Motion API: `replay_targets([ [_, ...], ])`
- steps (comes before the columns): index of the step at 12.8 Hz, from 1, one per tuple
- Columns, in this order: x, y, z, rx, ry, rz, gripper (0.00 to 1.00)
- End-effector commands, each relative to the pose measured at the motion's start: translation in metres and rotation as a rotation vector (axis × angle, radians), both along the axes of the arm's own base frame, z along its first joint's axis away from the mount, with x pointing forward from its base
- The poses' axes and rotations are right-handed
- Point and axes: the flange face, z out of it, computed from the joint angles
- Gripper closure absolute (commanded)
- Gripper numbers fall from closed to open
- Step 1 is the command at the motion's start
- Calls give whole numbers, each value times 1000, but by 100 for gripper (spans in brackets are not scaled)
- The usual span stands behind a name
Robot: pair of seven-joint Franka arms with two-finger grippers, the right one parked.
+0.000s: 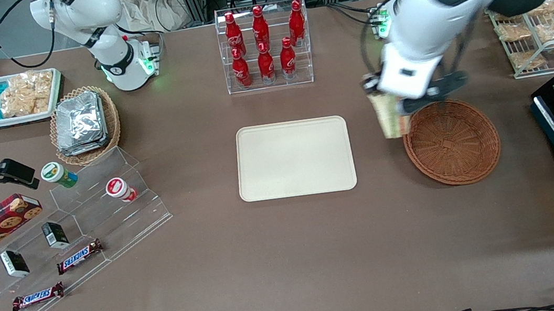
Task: Place sandwich from basket to tray
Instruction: 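Carry the held sandwich with the left gripper over the white tray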
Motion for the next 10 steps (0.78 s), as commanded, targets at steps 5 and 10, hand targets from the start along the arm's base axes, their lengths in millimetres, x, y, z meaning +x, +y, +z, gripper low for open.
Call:
replay_targets([
  [5, 12, -86, -78, -39, 31, -108, 100],
  [10, -21, -99, -199, 34, -12, -190, 100],
])
